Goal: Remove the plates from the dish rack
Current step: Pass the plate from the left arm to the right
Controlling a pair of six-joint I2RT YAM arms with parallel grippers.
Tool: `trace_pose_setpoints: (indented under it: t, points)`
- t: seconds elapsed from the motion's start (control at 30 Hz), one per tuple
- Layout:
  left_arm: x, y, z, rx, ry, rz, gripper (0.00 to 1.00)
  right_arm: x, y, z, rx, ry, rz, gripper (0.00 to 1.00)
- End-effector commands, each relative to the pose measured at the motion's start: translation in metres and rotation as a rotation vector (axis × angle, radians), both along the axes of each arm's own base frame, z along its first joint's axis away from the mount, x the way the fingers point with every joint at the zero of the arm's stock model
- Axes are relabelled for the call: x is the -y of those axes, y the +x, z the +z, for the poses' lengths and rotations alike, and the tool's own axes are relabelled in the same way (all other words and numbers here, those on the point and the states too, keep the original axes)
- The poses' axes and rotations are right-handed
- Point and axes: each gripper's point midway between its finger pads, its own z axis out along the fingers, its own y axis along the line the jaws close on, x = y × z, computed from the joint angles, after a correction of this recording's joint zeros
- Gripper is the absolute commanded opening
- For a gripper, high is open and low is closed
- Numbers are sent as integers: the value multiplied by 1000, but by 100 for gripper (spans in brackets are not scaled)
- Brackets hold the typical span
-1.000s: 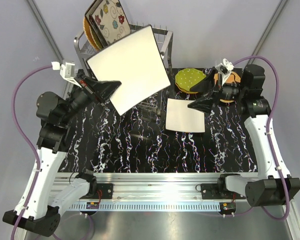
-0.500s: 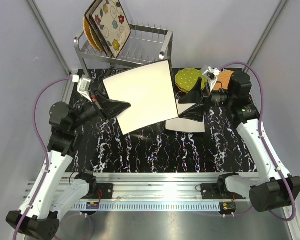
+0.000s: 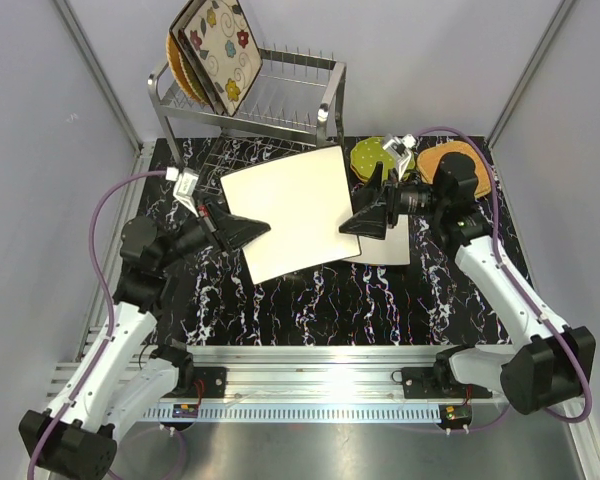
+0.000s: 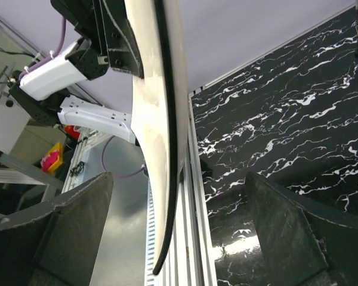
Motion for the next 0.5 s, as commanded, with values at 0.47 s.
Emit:
trace_pose_setpoints:
  t: [0.47]
  points:
    - [9,-11,41,209,-135,-8,0,-31,6,-7,-87,12,-15,87]
